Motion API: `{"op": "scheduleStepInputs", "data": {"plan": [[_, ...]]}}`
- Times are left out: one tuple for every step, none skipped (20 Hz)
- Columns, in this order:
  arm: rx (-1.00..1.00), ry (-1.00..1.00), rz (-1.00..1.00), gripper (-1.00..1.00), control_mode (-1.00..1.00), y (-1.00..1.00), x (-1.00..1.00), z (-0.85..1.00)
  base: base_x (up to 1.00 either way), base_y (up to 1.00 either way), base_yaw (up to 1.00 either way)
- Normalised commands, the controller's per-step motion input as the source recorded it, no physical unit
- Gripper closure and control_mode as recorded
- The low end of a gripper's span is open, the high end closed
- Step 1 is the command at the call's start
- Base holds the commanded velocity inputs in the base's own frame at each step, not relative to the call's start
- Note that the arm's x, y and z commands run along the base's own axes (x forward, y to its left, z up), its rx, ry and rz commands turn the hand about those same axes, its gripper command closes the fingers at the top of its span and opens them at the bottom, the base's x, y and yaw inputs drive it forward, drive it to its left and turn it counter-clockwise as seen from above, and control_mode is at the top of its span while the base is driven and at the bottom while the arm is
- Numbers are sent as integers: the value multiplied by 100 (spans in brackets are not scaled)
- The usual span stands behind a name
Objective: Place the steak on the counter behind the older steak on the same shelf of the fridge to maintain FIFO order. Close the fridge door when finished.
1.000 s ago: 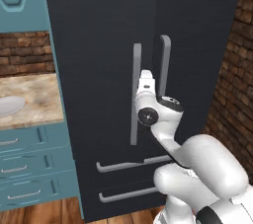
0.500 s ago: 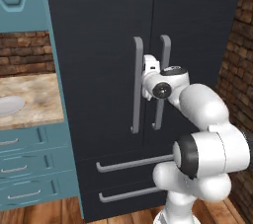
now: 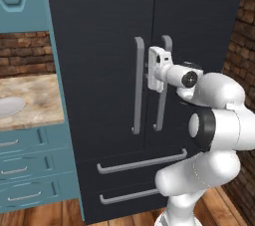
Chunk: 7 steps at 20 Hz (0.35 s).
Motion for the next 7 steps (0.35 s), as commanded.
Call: {"op": "scheduleStepInputs", "data": {"plan": [[0,10,4,-100,-100,0,100,0,0,0,0],[0,11,4,-100,-100,0,100,0,0,0,0],[0,12,4,-100,-100,0,100,0,0,0,0],[0,11,4,-100,-100,0,100,0,0,0,0],[0,11,4,-100,-100,0,100,0,0,0,0],[0,11,3,-100,-100,0,100,0,0,0,0],[0,12,3,-100,-100,0,100,0,0,0,0]]}}
